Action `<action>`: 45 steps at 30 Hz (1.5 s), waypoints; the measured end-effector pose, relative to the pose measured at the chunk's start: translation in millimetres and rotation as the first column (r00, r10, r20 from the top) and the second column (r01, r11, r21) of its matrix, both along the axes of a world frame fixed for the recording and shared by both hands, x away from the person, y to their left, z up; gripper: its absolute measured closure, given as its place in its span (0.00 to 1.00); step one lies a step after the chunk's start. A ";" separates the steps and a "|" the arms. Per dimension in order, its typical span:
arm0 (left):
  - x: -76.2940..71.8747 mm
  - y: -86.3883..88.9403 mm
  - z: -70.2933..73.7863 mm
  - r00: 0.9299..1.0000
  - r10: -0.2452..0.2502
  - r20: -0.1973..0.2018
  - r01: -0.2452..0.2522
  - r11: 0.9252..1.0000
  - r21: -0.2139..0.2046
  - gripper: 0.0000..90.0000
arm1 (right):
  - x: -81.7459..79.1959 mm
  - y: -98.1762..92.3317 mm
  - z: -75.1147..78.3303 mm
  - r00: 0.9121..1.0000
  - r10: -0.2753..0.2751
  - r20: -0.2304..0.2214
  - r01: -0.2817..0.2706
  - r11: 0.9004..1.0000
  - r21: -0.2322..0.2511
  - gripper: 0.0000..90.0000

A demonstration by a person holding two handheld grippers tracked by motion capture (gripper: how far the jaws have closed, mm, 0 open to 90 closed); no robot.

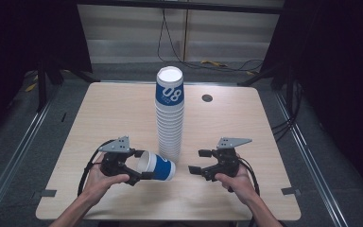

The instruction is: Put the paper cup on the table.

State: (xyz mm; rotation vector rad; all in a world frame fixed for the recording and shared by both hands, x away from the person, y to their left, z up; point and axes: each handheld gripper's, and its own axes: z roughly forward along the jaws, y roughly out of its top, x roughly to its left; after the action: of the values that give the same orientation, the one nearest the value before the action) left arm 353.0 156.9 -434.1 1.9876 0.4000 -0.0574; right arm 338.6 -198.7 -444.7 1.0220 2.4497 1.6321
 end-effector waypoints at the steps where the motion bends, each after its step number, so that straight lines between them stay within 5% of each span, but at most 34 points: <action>1: 0.6 1.5 -0.1 1.000 0.008 0.004 -0.008 1.000 0.008 0.20 | -0.9 -0.4 1.1 1.000 -0.024 0.013 0.024 0.999 -0.023 0.16; 8: 8.9 11.9 -7.0 0.999 0.050 -0.018 -0.049 0.997 0.053 0.20 | 1.1 -8.0 0.0 0.994 -0.107 0.032 0.109 0.993 -0.054 0.17; 26: 26.4 45.3 -4.8 0.980 0.198 -0.036 -0.193 0.976 0.104 0.19 | -1.2 -12.9 -0.1 0.990 -0.132 0.041 0.135 0.987 -0.082 0.16; 31: 32.2 54.3 0.1 0.970 0.244 -0.005 -0.241 0.962 0.127 0.19 | -3.6 -16.1 0.9 0.989 -0.139 0.045 0.142 0.986 -0.090 0.16; 36: 36.6 59.3 9.1 0.948 0.317 0.023 -0.316 0.936 0.151 0.19 | -4.8 -19.9 3.0 0.988 -0.150 0.048 0.154 0.984 -0.085 0.17; 38: 37.8 59.7 10.9 0.945 0.328 0.017 -0.327 0.932 0.156 0.19 | -4.8 -20.3 3.6 0.987 -0.151 0.050 0.154 0.985 -0.077 0.17; 42: 43.8 56.8 16.7 0.925 0.377 0.038 -0.376 0.902 0.212 0.18 | -4.6 -21.1 2.2 0.987 -0.153 0.047 0.157 0.984 -0.086 0.17; 45: 46.2 55.4 17.1 0.927 0.373 0.041 -0.372 0.899 0.232 0.18 | -4.4 -20.9 1.3 0.988 -0.152 0.042 0.155 0.984 -0.089 0.17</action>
State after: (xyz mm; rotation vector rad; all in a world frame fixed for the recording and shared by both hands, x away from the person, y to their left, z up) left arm 399.1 212.3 -417.0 2.1078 0.8178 0.2401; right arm 334.1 -219.6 -443.4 1.1272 2.3351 1.4636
